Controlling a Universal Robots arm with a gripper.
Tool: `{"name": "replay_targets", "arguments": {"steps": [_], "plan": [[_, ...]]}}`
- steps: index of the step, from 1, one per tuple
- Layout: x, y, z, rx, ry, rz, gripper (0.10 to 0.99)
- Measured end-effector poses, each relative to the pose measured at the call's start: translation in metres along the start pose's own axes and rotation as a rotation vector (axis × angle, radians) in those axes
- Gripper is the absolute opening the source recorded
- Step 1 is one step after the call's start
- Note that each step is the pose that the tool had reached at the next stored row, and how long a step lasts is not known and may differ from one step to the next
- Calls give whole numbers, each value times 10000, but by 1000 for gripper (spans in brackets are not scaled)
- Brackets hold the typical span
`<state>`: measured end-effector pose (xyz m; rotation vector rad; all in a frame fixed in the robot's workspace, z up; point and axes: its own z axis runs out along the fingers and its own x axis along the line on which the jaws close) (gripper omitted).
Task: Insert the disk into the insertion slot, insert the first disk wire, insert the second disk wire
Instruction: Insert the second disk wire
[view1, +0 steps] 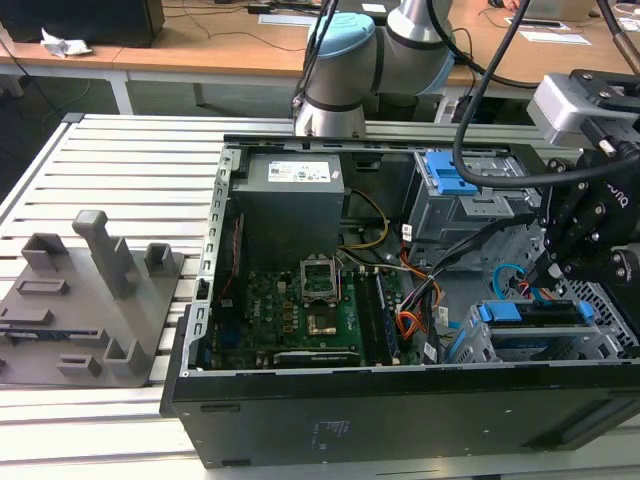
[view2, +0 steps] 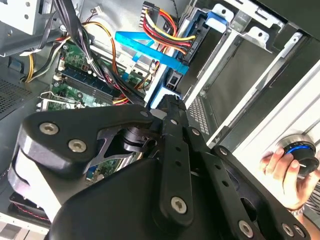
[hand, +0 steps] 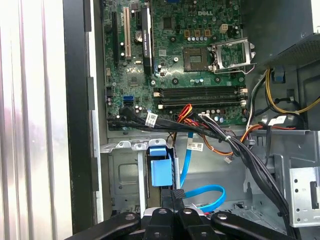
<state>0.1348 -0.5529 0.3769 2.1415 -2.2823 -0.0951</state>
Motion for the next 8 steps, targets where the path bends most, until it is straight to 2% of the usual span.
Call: {"name": "replay_targets", "arguments": {"steps": [8], "plan": [[0,1,0,0,0,1,106]]}}
